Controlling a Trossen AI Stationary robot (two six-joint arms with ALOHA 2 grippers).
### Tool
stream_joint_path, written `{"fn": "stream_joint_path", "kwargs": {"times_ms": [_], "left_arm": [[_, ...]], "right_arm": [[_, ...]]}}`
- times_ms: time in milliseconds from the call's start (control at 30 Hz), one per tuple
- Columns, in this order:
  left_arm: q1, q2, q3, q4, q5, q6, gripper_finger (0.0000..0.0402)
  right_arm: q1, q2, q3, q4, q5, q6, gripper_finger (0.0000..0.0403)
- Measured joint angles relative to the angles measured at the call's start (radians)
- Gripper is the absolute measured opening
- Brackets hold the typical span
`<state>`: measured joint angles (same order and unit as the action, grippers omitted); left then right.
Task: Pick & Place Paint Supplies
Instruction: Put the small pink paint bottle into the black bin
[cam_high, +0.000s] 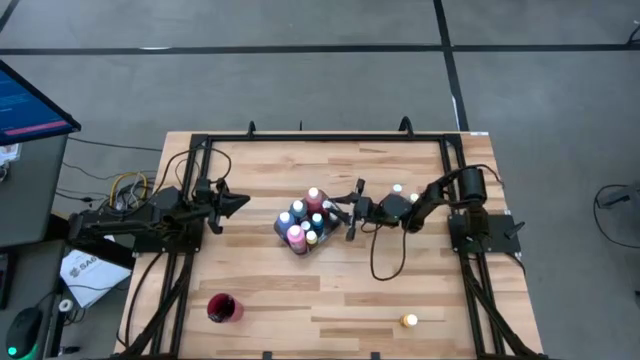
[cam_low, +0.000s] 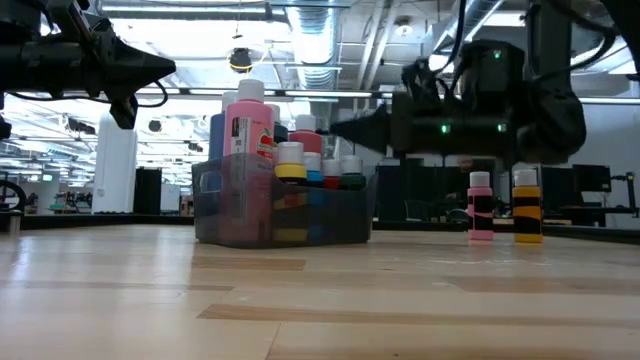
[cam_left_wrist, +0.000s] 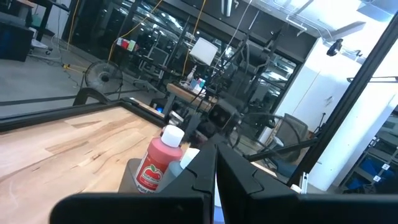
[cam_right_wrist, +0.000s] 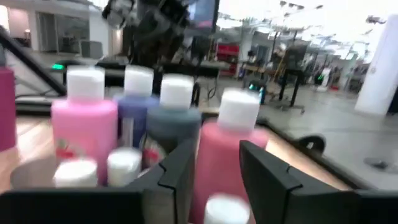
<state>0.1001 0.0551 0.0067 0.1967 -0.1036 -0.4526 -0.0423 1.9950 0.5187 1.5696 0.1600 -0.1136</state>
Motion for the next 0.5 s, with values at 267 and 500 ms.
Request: {"fn": "stream_joint_path", "kwargs": {"times_ms": [267, 500], "left_arm": [[0.000, 0.000, 0.000, 0.001, 0.000, 0.000, 0.0003], [0.000, 0.000, 0.000, 0.004, 0.000, 0.000, 0.0003]], "right_arm": [[0.000, -0.296, -0.001, -0.260, 0.177, -0.038, 0.0197], [-0.026, -0.724, 0.176, -1.252, 0.439, 0.164, 0.0250]]}}
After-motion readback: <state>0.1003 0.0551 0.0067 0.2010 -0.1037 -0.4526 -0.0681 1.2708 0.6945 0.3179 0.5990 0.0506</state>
